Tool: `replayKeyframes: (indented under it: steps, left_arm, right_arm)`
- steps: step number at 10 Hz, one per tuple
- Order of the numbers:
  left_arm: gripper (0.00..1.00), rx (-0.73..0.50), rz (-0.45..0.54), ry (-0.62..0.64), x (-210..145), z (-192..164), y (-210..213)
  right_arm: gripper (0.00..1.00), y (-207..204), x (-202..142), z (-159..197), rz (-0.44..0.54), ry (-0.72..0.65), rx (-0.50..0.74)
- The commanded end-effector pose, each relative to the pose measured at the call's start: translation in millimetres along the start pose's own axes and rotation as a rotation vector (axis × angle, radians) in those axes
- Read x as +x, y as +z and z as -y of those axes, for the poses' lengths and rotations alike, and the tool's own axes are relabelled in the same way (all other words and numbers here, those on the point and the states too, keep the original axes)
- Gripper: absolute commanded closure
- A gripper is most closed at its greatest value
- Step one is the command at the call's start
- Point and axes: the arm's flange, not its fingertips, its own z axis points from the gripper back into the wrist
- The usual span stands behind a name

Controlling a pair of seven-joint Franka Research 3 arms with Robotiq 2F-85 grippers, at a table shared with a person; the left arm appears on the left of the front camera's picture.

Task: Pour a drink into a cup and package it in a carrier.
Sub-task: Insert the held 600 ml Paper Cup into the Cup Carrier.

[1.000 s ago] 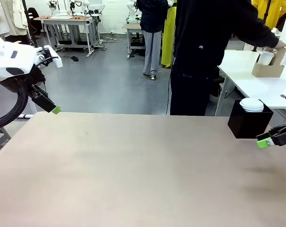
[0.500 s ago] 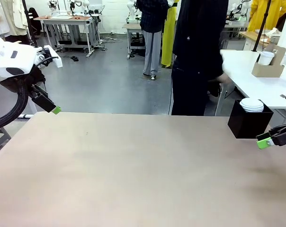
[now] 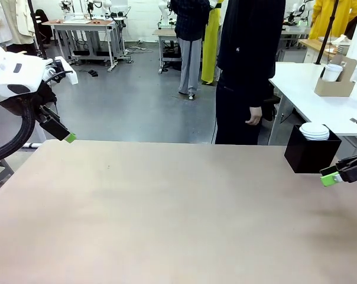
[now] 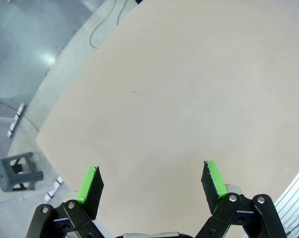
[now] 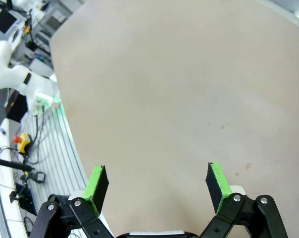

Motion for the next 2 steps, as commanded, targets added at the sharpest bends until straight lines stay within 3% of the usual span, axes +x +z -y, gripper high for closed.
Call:
replayKeyframes:
  steps: [1, 2]
  left_arm:
    - [0.0, 0.008, -0.003, 0.014, 0.4, 1.3, 1.6]
    - [0.0, 0.008, -0.003, 0.014, 0.4, 1.3, 1.6]
  right_arm:
    - [0.0, 2.3, -1.3, -0.8, -0.005, 0.018, 0.0]
    - [0.0, 2.3, -1.3, -0.8, -0.005, 0.018, 0.0]
